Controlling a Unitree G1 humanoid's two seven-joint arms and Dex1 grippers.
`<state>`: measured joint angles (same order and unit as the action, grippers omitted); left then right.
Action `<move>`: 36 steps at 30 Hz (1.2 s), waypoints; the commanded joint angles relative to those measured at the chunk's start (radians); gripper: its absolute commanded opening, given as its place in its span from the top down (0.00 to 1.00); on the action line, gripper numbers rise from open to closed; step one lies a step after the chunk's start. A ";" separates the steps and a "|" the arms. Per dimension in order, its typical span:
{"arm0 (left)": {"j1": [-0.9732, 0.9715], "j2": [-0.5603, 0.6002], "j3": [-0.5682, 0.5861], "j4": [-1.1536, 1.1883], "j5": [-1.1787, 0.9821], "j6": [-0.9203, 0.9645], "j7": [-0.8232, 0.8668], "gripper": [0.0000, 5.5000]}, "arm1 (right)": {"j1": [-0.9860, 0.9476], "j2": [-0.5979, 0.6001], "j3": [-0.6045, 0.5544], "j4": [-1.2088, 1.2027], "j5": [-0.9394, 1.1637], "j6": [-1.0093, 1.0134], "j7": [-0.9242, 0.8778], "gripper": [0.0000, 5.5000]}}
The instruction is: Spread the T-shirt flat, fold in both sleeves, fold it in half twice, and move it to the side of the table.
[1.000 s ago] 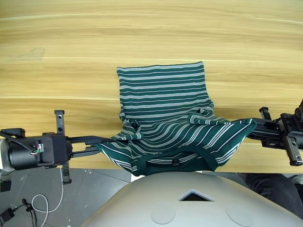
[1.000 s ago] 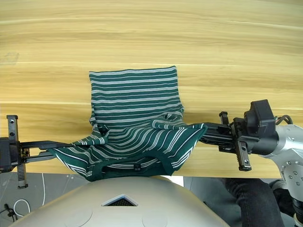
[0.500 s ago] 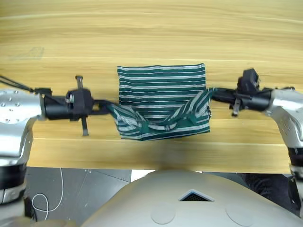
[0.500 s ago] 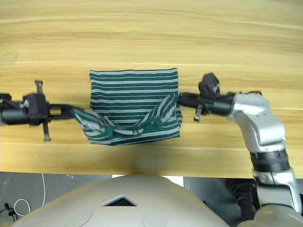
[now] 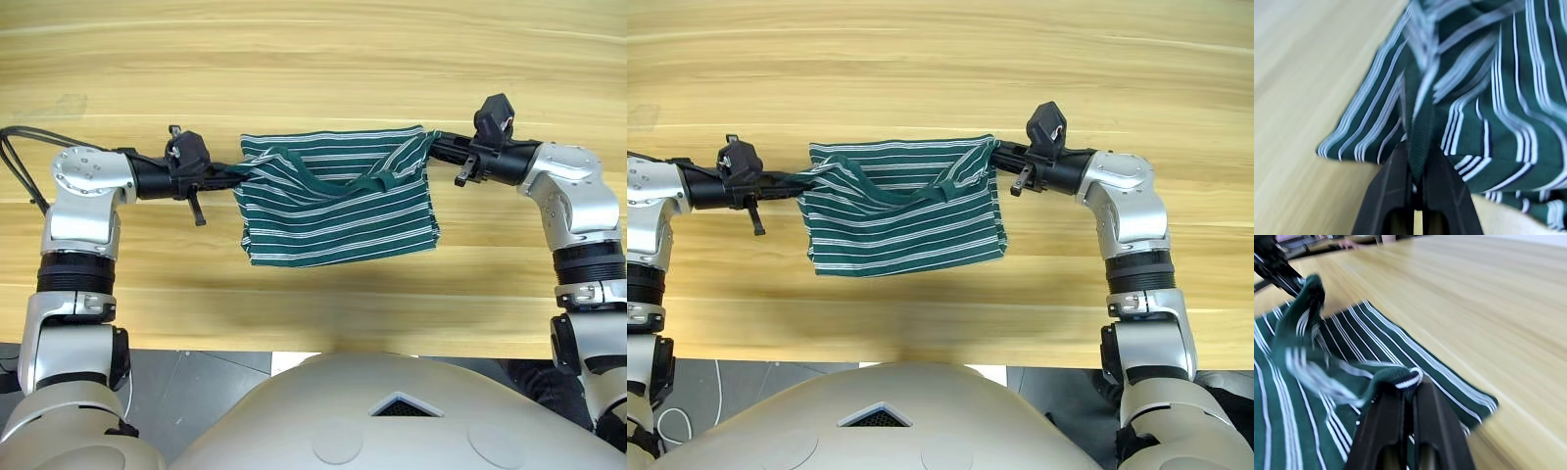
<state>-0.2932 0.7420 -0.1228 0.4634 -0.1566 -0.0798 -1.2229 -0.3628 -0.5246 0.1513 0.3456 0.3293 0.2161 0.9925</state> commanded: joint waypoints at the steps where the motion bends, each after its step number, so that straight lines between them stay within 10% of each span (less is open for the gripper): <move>1: -0.052 -0.051 0.006 0.087 0.035 -0.042 0.068 1.00 | -0.012 0.017 -0.005 0.057 -0.060 -0.026 -0.045 1.00; 16: -0.058 -0.165 0.124 0.202 -0.041 -0.040 0.175 1.00 | -0.032 0.128 -0.096 0.198 -0.091 -0.152 -0.177 1.00; 36: -0.065 -0.232 0.215 0.278 -0.037 -0.118 0.416 0.52 | 0.025 0.184 -0.172 0.136 -0.049 -0.179 -0.184 0.33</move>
<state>-0.3327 0.5174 0.0672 0.7301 -0.1998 -0.1742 -0.8554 -0.3463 -0.3569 -0.0028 0.5051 0.2538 0.0520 0.7922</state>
